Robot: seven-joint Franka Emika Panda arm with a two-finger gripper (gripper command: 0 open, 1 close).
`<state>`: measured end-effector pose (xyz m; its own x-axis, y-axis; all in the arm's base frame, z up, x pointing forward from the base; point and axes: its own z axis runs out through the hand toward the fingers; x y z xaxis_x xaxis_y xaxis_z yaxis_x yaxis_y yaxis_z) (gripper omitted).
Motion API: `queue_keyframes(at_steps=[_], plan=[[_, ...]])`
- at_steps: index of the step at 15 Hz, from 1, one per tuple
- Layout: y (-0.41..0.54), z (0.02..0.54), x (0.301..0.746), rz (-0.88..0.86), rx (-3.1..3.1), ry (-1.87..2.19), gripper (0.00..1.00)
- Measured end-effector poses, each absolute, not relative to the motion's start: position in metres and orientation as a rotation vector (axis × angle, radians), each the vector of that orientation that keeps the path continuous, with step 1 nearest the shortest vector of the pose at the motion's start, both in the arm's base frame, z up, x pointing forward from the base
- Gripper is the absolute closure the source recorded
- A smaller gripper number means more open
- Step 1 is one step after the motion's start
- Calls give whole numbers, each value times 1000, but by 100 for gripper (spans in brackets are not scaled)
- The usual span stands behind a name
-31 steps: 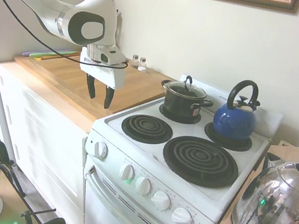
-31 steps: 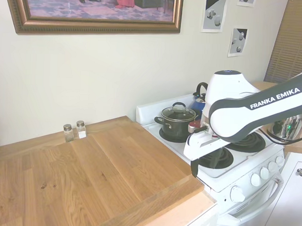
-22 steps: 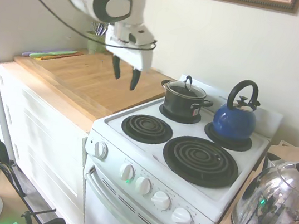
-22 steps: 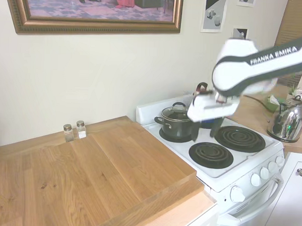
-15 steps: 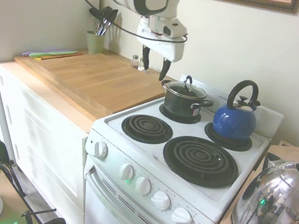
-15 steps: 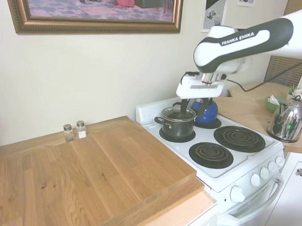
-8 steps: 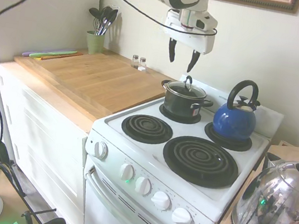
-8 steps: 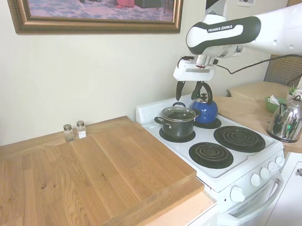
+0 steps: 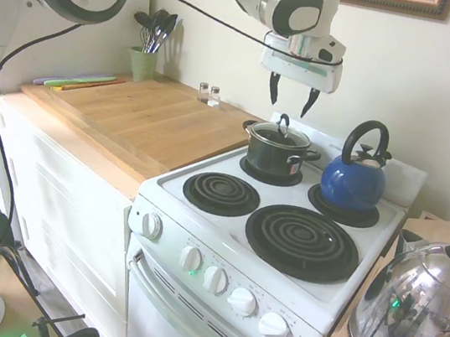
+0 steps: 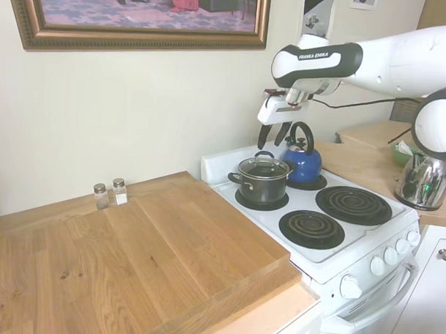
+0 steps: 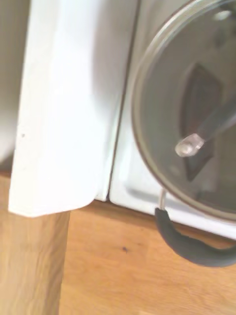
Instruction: Uncover the lid of the pot
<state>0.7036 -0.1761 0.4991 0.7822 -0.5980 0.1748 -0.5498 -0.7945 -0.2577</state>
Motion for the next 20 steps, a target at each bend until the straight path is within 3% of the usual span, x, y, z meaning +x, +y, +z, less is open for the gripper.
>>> queue_keyframes(at_steps=[10,11,20], plan=[[-186,476,704,-454,-2848,711,0],[-186,473,704,-458,-2852,695,100],[-175,471,705,-463,-2851,571,100]])
